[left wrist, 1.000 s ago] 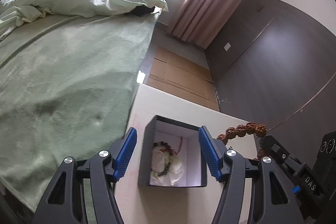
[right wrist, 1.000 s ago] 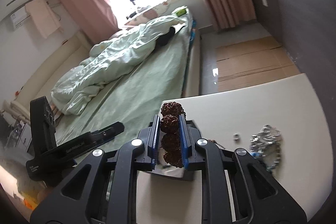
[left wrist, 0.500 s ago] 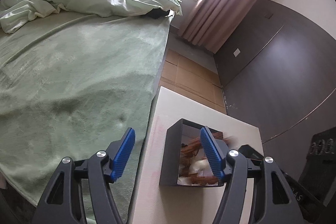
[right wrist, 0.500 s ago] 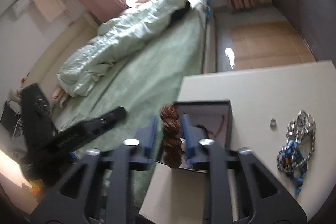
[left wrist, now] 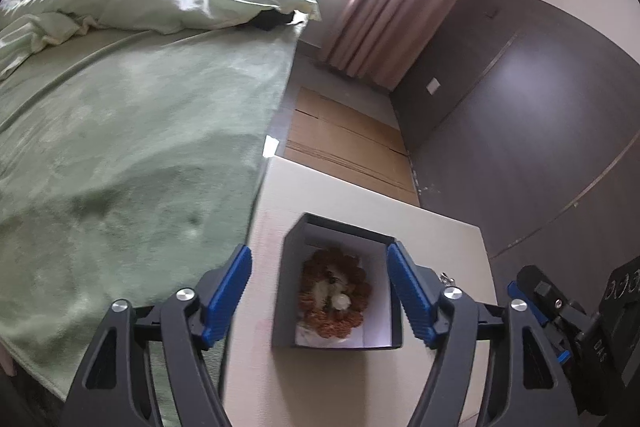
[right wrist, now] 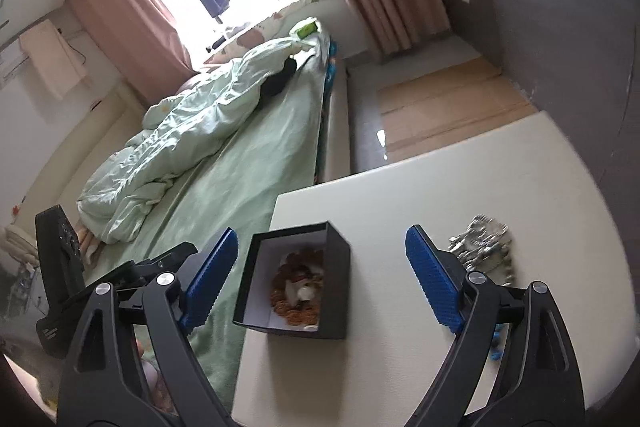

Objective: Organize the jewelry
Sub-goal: 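Grasp the silver chain with dark beads using the left gripper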

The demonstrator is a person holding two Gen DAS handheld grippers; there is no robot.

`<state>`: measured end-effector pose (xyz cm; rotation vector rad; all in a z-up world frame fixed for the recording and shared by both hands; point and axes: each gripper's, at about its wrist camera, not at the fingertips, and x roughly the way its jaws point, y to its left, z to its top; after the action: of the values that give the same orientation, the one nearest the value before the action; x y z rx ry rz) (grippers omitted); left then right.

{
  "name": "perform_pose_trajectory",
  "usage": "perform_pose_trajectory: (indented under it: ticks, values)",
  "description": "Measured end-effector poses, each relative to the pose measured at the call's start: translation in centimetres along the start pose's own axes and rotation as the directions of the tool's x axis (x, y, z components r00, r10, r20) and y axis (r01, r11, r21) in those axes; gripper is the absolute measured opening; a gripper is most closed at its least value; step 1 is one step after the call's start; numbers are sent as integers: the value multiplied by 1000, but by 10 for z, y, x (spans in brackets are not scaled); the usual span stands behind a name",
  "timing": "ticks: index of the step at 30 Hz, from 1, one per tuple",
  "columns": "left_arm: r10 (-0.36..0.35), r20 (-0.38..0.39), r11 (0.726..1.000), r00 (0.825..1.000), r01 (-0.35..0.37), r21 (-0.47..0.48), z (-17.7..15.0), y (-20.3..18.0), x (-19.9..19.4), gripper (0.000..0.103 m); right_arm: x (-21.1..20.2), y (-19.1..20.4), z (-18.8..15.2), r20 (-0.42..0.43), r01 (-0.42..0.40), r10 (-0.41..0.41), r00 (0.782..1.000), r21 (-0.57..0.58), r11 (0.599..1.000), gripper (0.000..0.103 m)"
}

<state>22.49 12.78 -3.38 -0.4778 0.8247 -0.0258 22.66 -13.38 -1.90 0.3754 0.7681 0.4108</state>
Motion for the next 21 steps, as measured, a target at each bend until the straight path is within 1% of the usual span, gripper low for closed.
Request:
perform_pose_trajectory:
  ticks: [1, 2, 3, 5, 7, 9, 11, 13, 17, 21]
  values:
    - [-7, -3, 1000, 1000, 7, 6, -1, -3, 1, 69, -4, 0, 1, 13, 5, -5, 1000, -12, 1000, 94]
    - [-9, -5, 1000, 1000, 9, 17, -2, -7, 2, 69, -9, 0, 1, 31, 13, -12, 999, -24, 1000, 97]
    - [-5, -3, 1000, 1000, 5, 30, -4, -11, 3, 69, -12, -1, 2, 42, 15, -14, 999, -27, 1000, 97]
    - [1, 5, 999, 1000, -1, 50, -6, -18, 3, 72, -17, -4, 3, 33, 2, -1, 999, -30, 1000, 98]
    - [1, 20, 998, 1000, -2, 63, -8, -23, 1, 86, -17, -8, 5, -3, -36, 36, 999, -29, 999, 98]
    - [0, 54, 997, 999, -4, 78, -9, -29, -5, 94, -17, -14, 5, -34, -55, 55, 998, -9, 998, 98]
    - [-2, 68, 996, 998, -4, 91, -9, -34, -7, 94, -21, -22, 7, -43, -41, 41, 998, 1, 999, 98]
    - [-9, 72, 995, 997, 2, 101, -11, -39, -5, 94, -26, -29, 8, -38, -4, 3, 999, -8, 1000, 98]
    - [-2, 66, 990, 998, -7, 138, -15, -52, 1, 94, -34, -44, 10, -37, 21, -21, 999, -1, 1000, 98]
    - [-6, 52, 983, 999, -3, 186, -21, -68, 10, 94, -34, -62, 11, -69, 33, -33, 997, 6, 999, 98]
